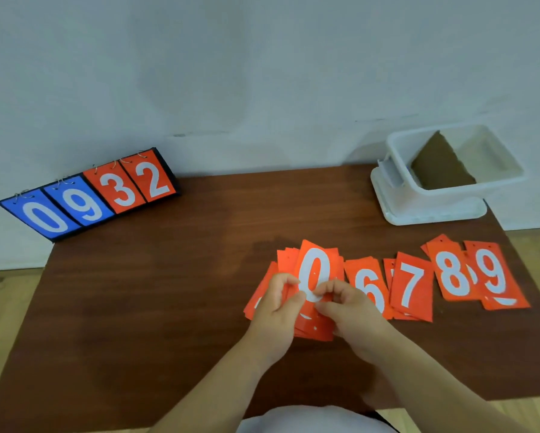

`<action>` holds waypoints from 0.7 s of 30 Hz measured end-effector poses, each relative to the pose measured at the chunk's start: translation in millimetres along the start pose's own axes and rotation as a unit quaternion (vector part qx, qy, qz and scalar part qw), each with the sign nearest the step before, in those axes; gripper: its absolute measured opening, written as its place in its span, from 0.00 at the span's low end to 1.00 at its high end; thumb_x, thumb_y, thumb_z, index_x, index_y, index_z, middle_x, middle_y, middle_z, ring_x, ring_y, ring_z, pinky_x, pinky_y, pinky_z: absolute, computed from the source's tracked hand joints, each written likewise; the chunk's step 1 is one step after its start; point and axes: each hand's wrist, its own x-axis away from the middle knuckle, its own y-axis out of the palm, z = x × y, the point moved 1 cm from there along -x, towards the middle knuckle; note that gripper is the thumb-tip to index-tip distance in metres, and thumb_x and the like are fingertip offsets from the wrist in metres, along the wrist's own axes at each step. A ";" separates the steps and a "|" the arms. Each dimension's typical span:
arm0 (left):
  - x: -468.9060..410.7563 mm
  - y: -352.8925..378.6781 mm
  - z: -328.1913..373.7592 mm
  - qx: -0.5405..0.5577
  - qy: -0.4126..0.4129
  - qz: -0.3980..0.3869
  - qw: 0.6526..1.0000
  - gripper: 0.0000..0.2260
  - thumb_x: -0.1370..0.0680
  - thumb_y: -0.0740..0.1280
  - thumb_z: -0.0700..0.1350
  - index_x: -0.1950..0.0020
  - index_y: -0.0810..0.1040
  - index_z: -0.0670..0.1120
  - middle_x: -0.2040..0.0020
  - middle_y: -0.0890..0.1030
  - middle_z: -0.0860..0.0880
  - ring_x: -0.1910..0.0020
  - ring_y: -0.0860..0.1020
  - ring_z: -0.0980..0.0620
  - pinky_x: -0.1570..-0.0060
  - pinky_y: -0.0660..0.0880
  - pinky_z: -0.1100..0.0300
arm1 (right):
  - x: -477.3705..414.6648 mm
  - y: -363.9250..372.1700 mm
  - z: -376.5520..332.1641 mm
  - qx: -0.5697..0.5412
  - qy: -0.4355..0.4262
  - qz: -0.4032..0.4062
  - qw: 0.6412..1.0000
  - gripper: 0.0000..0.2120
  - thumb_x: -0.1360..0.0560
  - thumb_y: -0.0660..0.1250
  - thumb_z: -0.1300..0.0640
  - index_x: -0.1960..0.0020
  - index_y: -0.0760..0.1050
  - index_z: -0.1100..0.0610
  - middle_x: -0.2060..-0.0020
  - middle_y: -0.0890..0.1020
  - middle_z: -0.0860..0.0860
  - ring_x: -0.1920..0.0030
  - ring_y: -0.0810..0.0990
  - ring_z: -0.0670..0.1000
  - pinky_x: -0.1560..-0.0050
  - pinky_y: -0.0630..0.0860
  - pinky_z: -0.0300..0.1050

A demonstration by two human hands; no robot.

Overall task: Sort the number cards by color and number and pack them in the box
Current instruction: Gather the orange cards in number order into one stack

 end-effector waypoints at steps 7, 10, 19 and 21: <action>-28.2 39.7 -5.5 -0.190 -0.024 0.112 0.975 0.19 0.23 0.71 0.49 0.33 0.71 0.58 0.44 0.77 0.51 0.46 0.78 0.52 0.48 0.75 0.60 | -0.5 -94.4 9.8 0.078 -0.034 0.077 0.993 0.09 0.22 0.68 0.63 0.51 0.80 0.50 0.52 0.82 0.43 0.52 0.81 0.47 0.57 0.76 0.39; -47.9 27.4 -36.0 -0.379 -0.126 0.149 0.905 0.35 0.28 0.75 0.56 0.25 0.65 0.55 0.34 0.71 0.45 0.35 0.73 0.41 0.37 0.74 0.47 | 0.0 -125.0 18.6 0.093 -0.021 0.080 0.992 0.08 0.21 0.68 0.62 0.50 0.80 0.49 0.50 0.79 0.39 0.50 0.78 0.43 0.58 0.73 0.35; -60.0 27.1 -68.4 -0.443 -0.235 0.130 0.855 0.52 0.34 0.80 0.61 0.19 0.53 0.57 0.28 0.66 0.43 0.29 0.69 0.39 0.33 0.72 0.41 | 6.2 -157.5 48.0 0.134 0.028 0.064 0.989 0.08 0.20 0.68 0.58 0.50 0.79 0.45 0.49 0.77 0.41 0.50 0.77 0.45 0.56 0.76 0.39; -57.1 28.5 -67.7 -0.444 -0.233 0.143 0.853 0.52 0.34 0.80 0.63 0.20 0.52 0.56 0.28 0.70 0.45 0.29 0.70 0.39 0.33 0.73 0.40 | 5.7 -155.2 49.4 0.137 0.037 0.061 0.988 0.07 0.20 0.68 0.58 0.50 0.79 0.45 0.47 0.78 0.43 0.47 0.78 0.49 0.52 0.78 0.43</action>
